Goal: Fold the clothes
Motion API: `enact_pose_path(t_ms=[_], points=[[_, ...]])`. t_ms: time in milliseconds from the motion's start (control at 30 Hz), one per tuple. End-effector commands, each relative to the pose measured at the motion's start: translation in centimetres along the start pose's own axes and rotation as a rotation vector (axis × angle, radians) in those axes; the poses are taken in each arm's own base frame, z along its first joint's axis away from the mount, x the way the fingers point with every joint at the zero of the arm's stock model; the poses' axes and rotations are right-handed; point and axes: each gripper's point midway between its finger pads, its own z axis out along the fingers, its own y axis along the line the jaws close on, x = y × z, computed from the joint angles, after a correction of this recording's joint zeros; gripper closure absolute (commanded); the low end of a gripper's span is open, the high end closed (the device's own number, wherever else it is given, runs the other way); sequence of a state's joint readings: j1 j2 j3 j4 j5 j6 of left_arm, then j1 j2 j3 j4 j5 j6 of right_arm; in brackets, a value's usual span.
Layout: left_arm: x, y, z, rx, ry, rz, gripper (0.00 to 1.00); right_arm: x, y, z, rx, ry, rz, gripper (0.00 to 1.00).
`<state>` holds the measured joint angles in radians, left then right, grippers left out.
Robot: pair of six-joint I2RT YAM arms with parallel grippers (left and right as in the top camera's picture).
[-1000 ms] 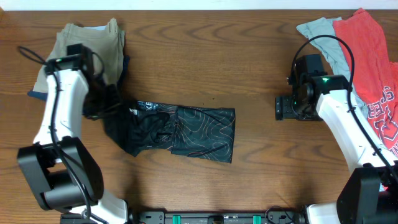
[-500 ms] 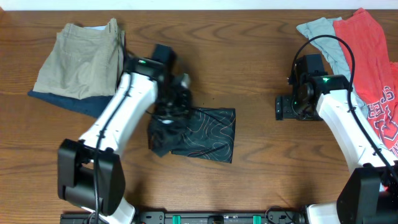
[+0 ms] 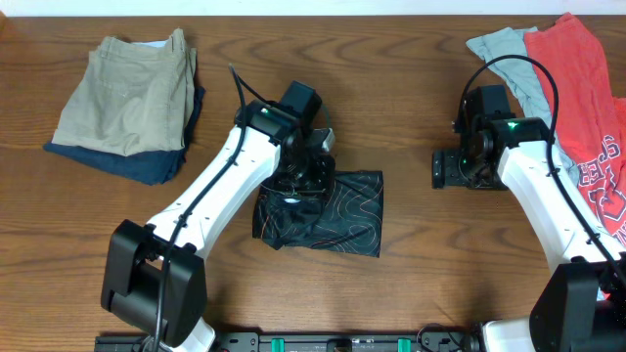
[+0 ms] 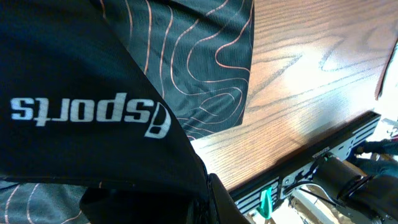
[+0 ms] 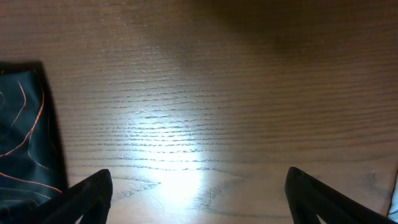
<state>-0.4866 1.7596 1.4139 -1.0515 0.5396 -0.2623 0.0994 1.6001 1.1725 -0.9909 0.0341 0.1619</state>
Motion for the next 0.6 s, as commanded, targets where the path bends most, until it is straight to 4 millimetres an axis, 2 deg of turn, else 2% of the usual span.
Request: enact_pose_path(t_ms=[0, 67, 200, 367, 567], points=[[-1.6, 0.1, -2.4, -0.004, -0.075, -0.006, 0.94, -0.1, -0.1, -0.1, -0.011, 0.002, 0.026, 0.12], [-2.1, 0.7, -3.5, -0.026, -0.096, -0.024, 0.94, 0.0, 0.3, -0.1, -0.035, 0.01, 0.01, 0.14], [-3.2, 2.0, -5.9, -0.104, -0.153, -0.03, 0.94, 0.4, 1.6, 0.3, -0.084, 0.027, -0.008, 0.26], [-3.1, 3.4, -8.4, -0.241, -0.182, -0.034, 0.94, 1.0, 1.6, 1.0, -0.083, 0.041, -0.01, 0.27], [-2.7, 2.4, -8.3, -0.227, -0.169, -0.017, 0.94, 1.6, 1.5, 1.5, -0.08, 0.057, -0.011, 0.24]])
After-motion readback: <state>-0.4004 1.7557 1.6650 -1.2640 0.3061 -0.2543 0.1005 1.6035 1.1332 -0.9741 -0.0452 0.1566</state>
